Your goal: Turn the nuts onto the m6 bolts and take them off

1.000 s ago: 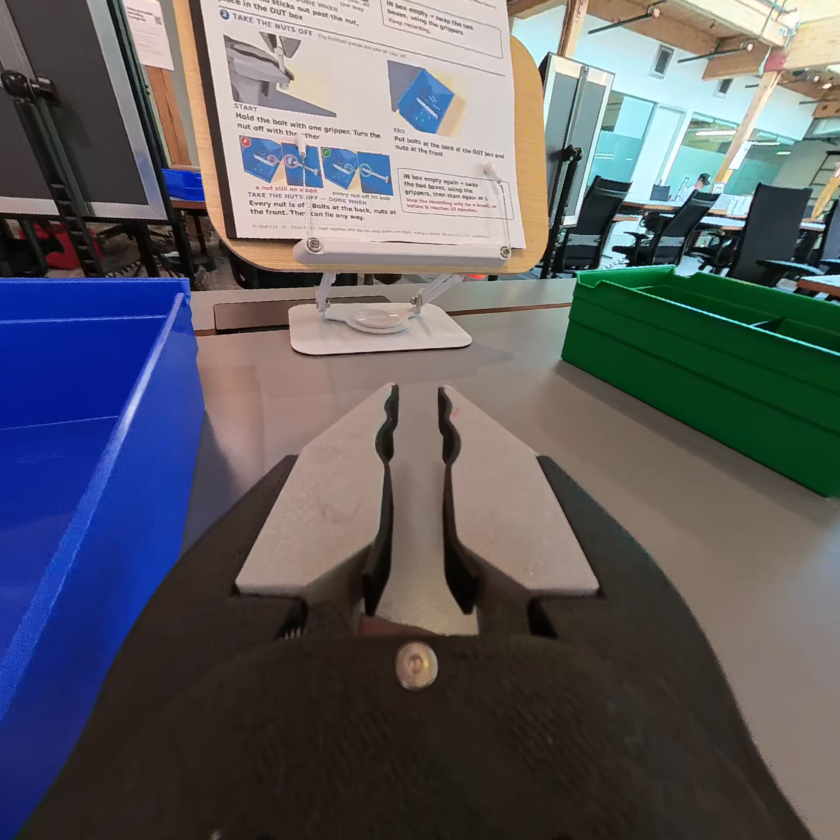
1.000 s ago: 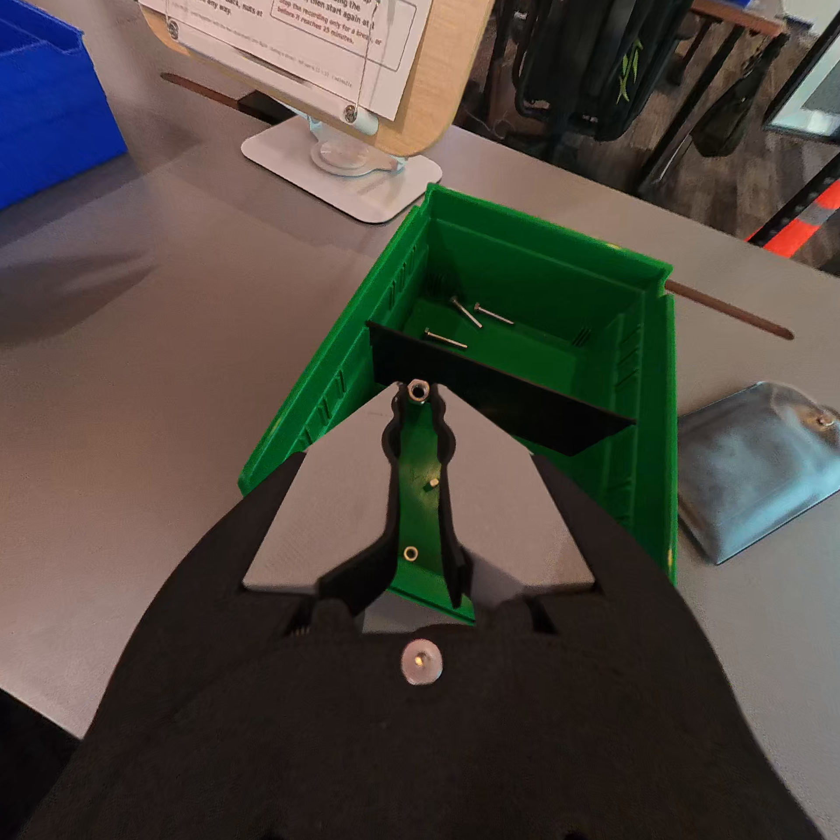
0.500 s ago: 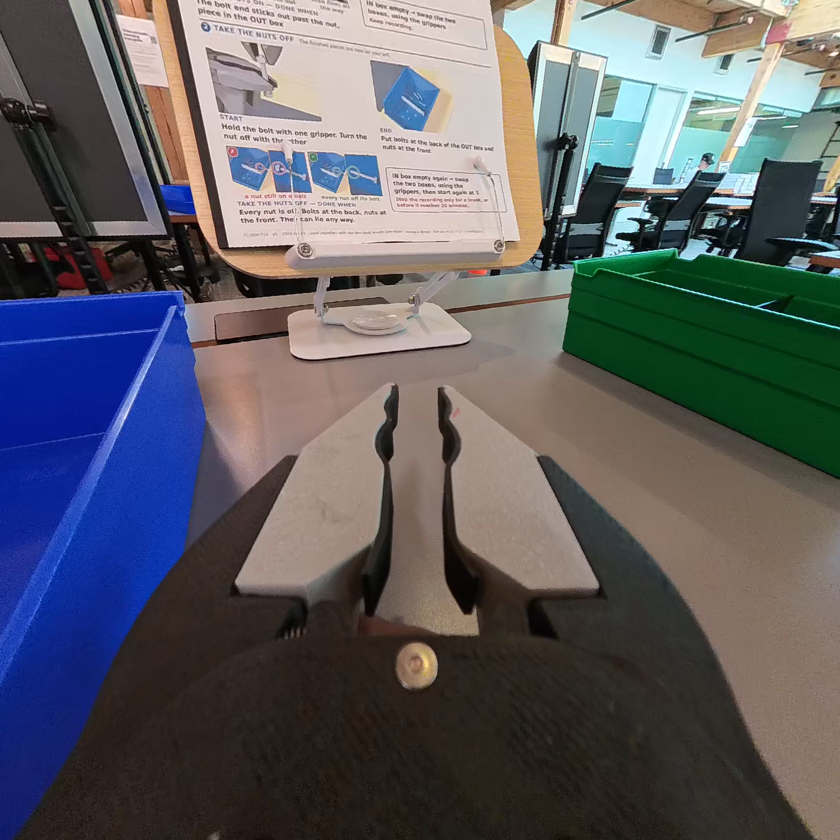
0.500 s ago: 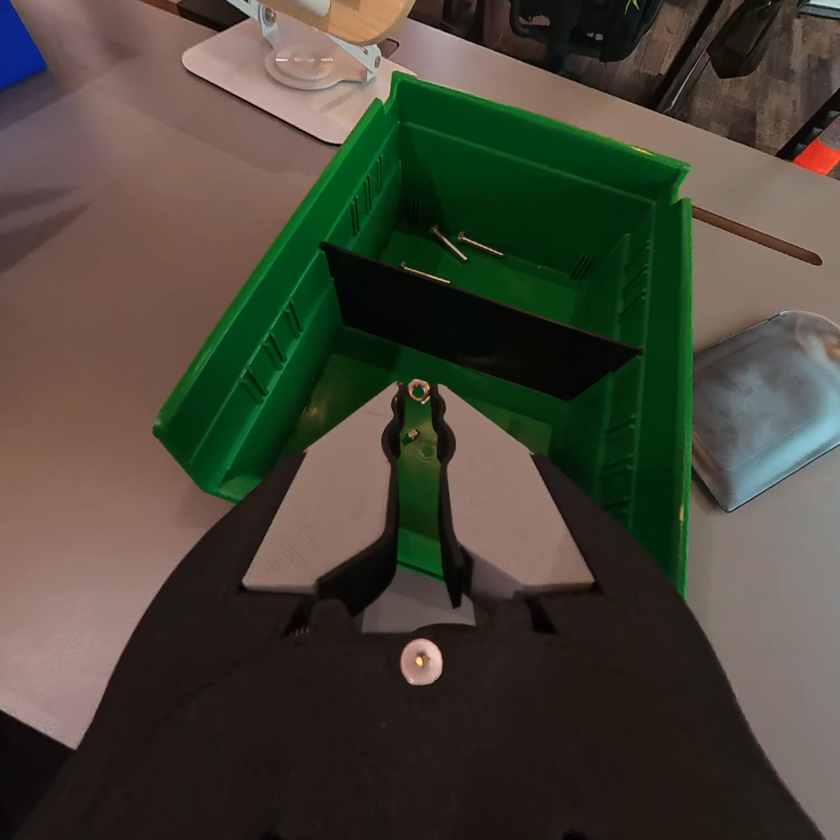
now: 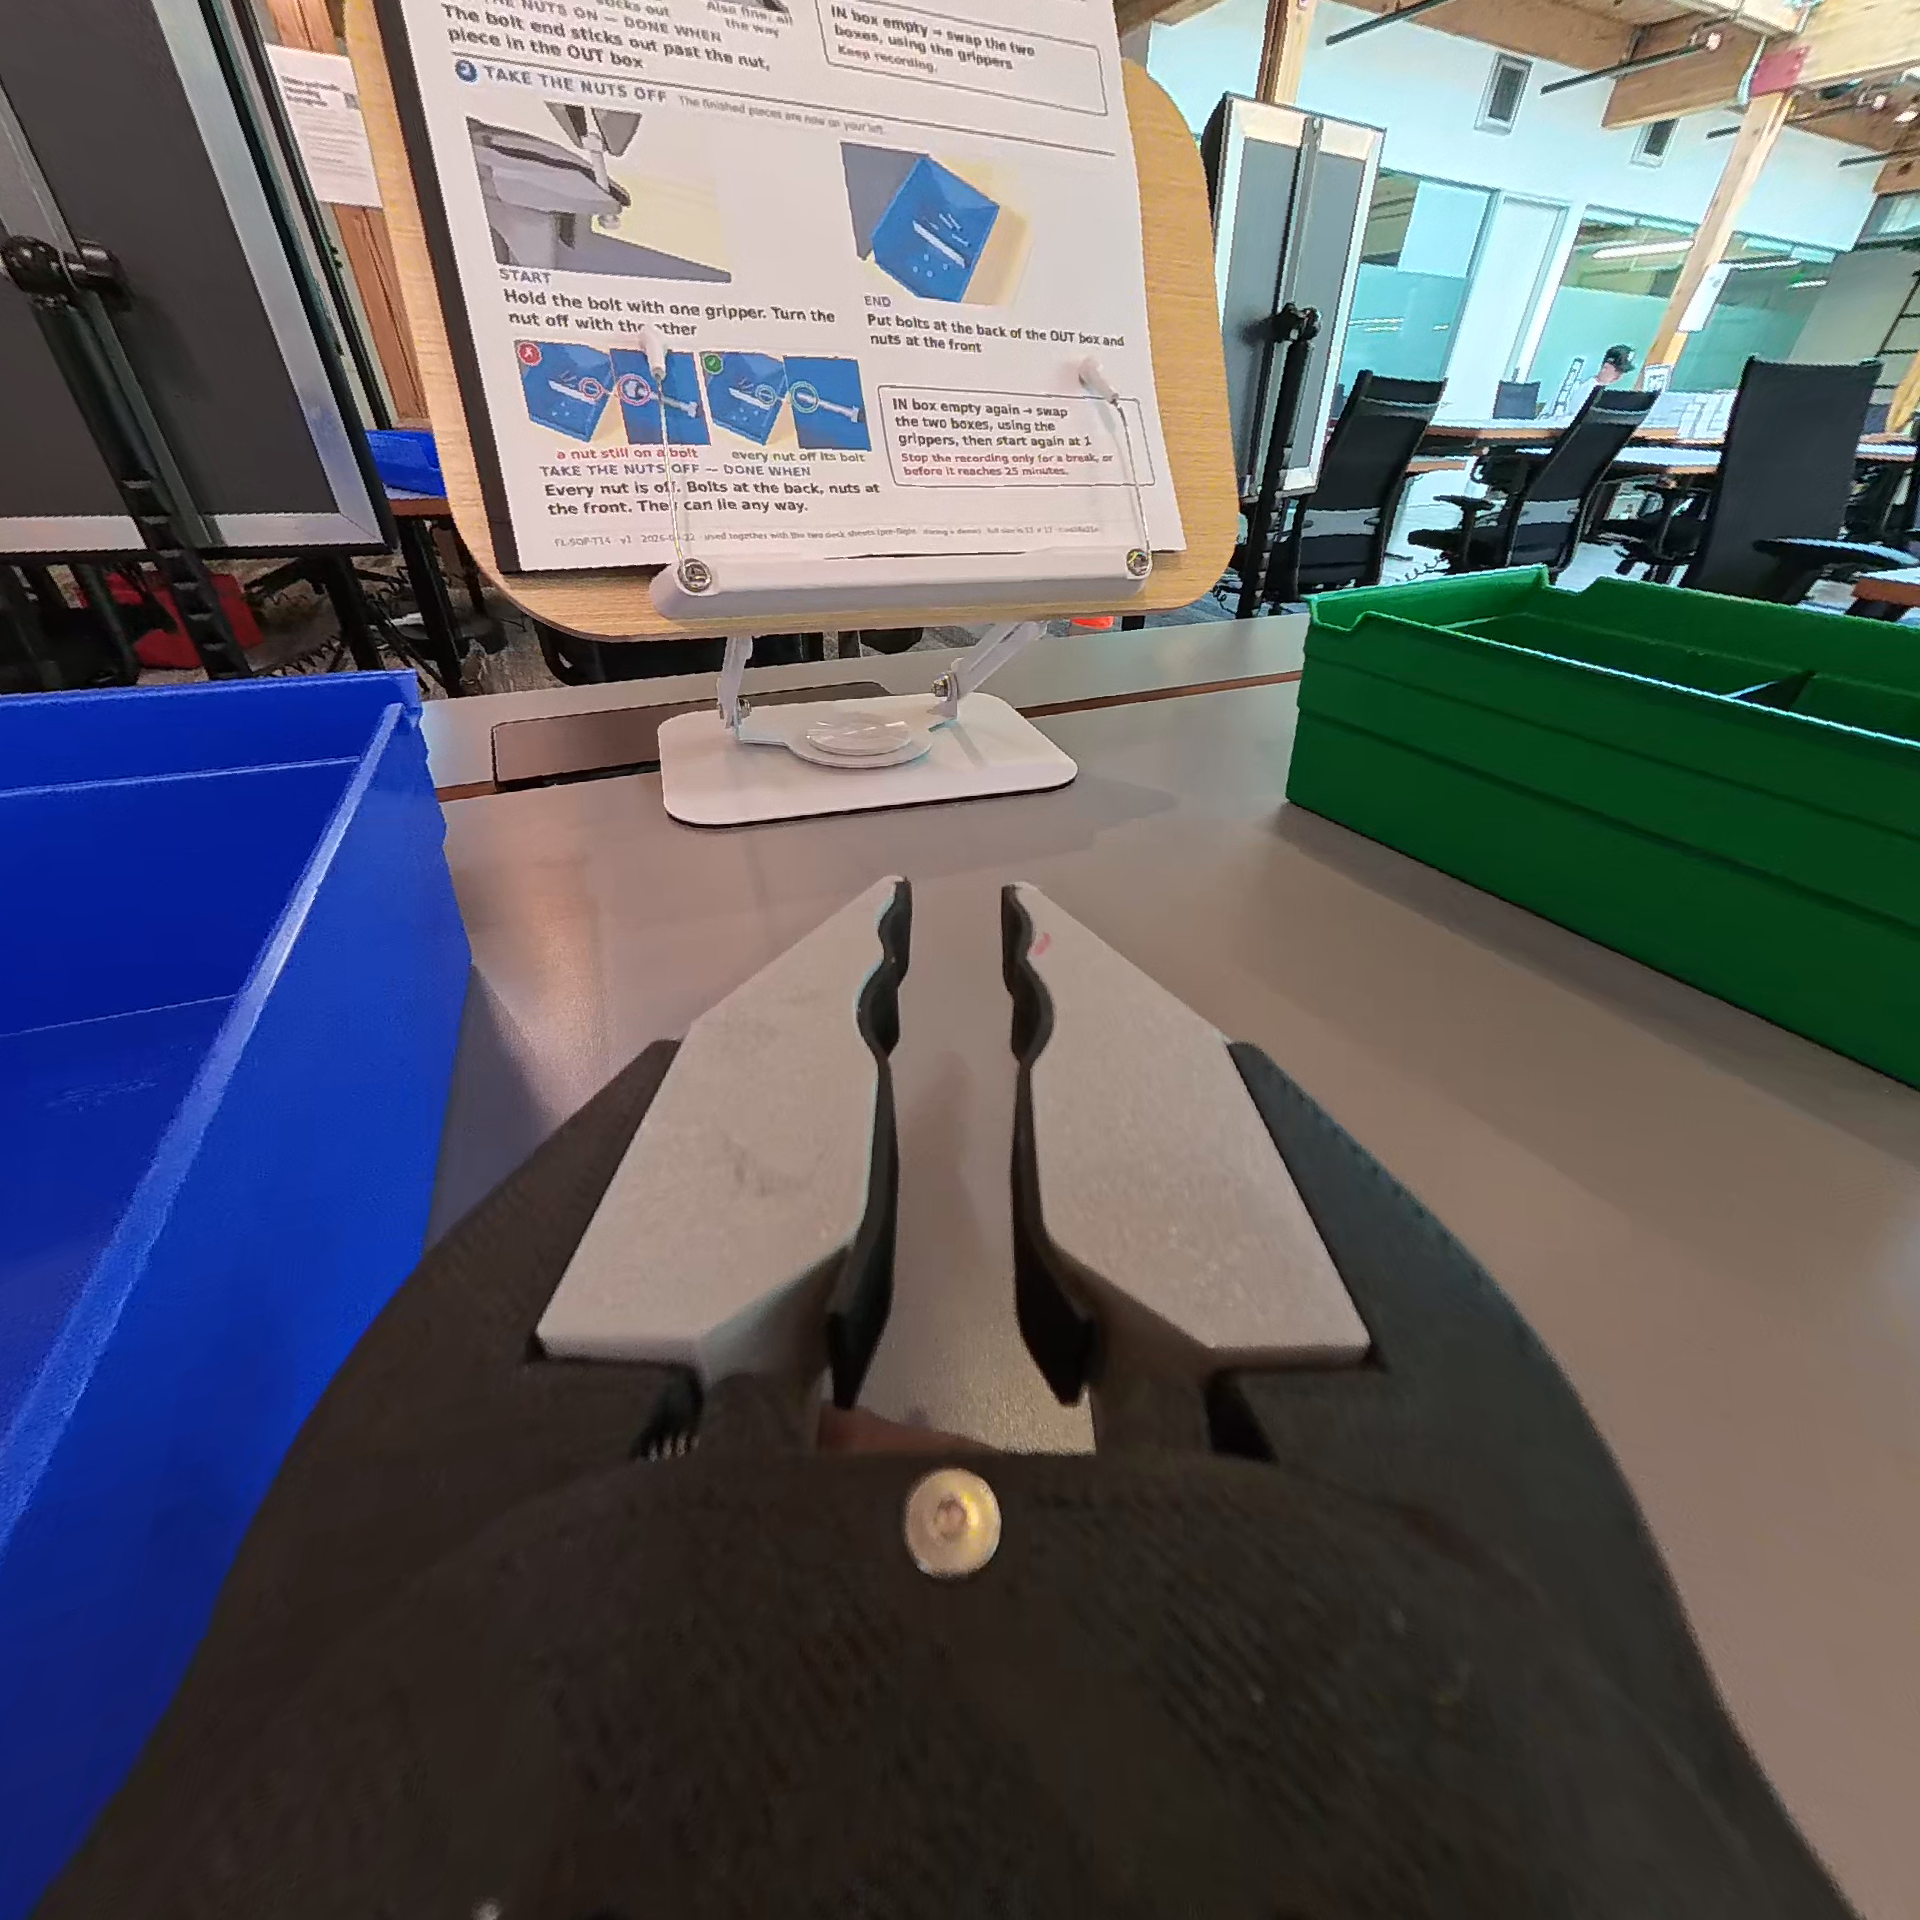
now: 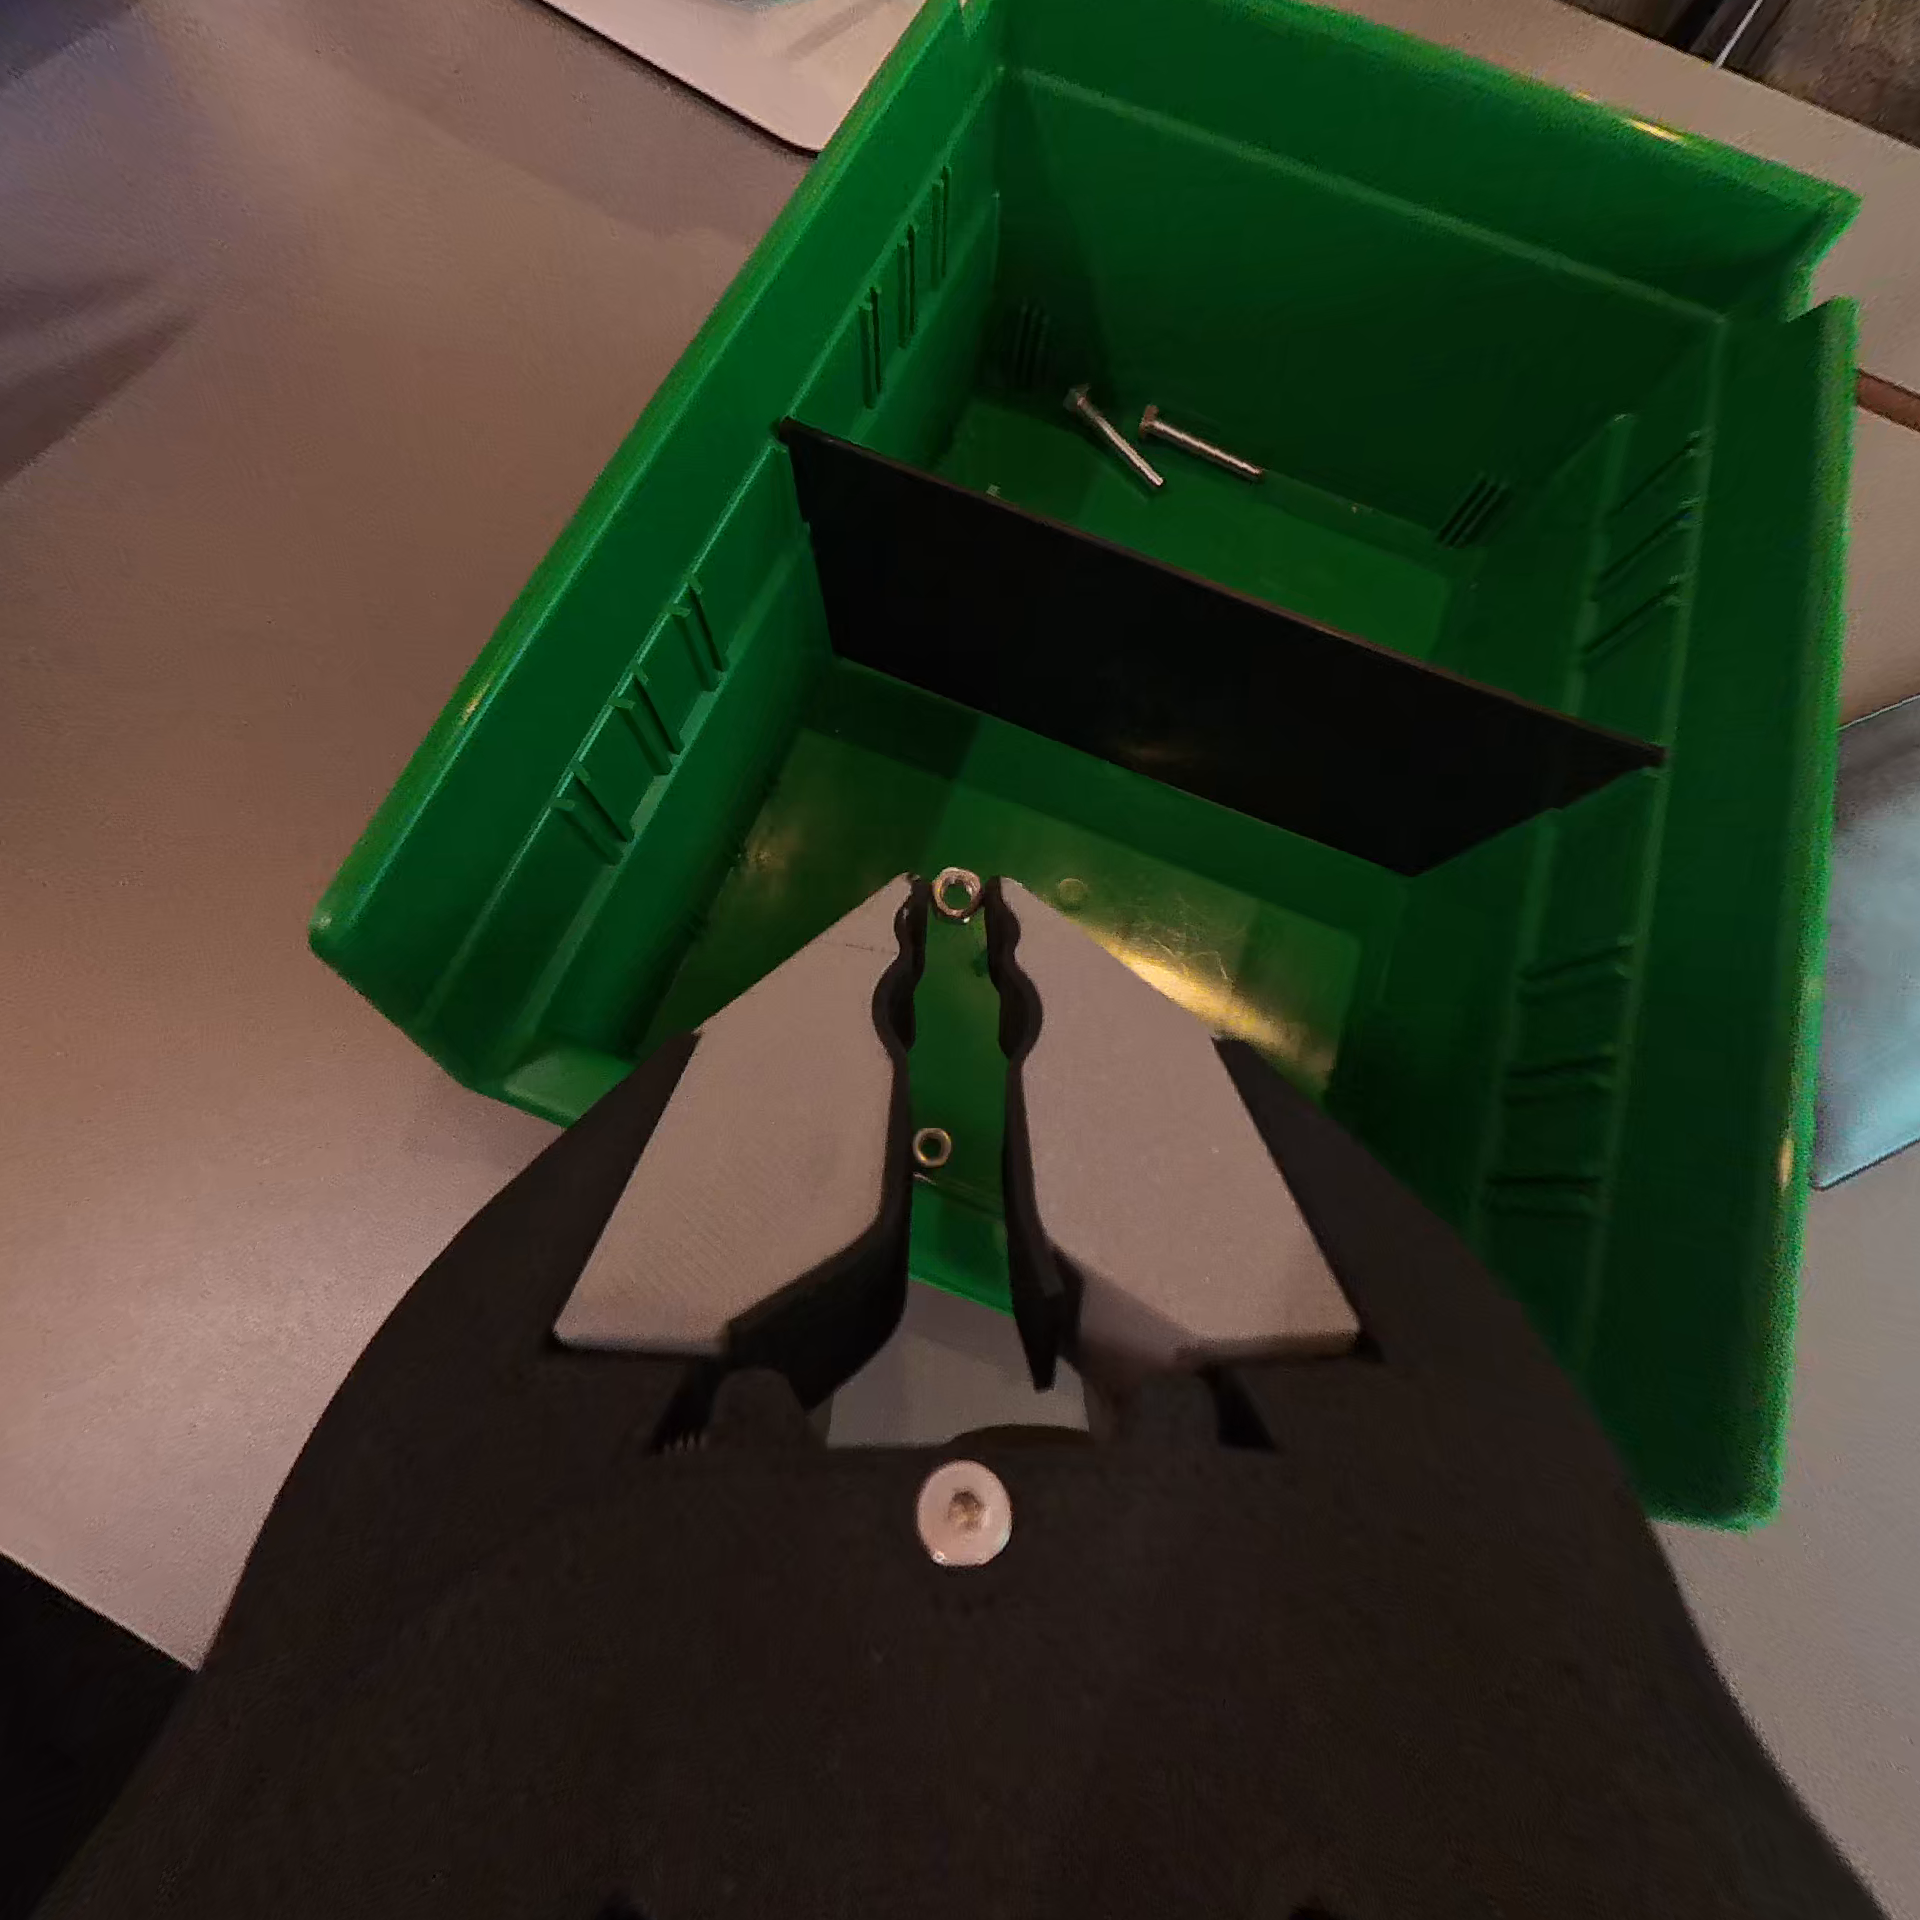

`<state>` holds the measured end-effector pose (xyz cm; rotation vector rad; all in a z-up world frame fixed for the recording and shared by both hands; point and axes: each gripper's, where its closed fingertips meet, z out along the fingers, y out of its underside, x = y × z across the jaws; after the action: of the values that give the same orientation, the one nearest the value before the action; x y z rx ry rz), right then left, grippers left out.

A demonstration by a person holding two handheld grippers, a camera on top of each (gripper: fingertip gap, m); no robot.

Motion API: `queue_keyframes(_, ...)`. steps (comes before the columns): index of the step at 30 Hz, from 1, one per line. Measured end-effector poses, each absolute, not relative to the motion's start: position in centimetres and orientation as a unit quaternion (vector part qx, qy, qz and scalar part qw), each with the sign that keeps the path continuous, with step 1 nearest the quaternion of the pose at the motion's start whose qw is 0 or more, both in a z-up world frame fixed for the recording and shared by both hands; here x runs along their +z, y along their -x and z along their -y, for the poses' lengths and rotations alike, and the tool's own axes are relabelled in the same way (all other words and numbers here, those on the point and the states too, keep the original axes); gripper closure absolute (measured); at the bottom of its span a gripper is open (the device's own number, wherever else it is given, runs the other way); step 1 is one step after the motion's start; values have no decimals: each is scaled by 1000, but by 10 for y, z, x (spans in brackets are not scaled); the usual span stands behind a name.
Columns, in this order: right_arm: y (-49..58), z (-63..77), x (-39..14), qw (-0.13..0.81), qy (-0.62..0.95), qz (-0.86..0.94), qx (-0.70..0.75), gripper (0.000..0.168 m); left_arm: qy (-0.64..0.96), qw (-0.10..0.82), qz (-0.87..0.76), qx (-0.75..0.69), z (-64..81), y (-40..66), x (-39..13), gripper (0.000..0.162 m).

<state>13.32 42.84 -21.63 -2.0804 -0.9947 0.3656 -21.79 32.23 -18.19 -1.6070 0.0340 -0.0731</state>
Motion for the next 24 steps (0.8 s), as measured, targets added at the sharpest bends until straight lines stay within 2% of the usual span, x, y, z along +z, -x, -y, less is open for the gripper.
queue_keyframes(17,-134,-424,-232,368,827,401,137,160,719,694,-21,-31,-321,215,-182,147)
queue_keyframes(24,-138,-429,-210,388,823,389,141,161,721,692,-27,-33,-321,212,-183,147)
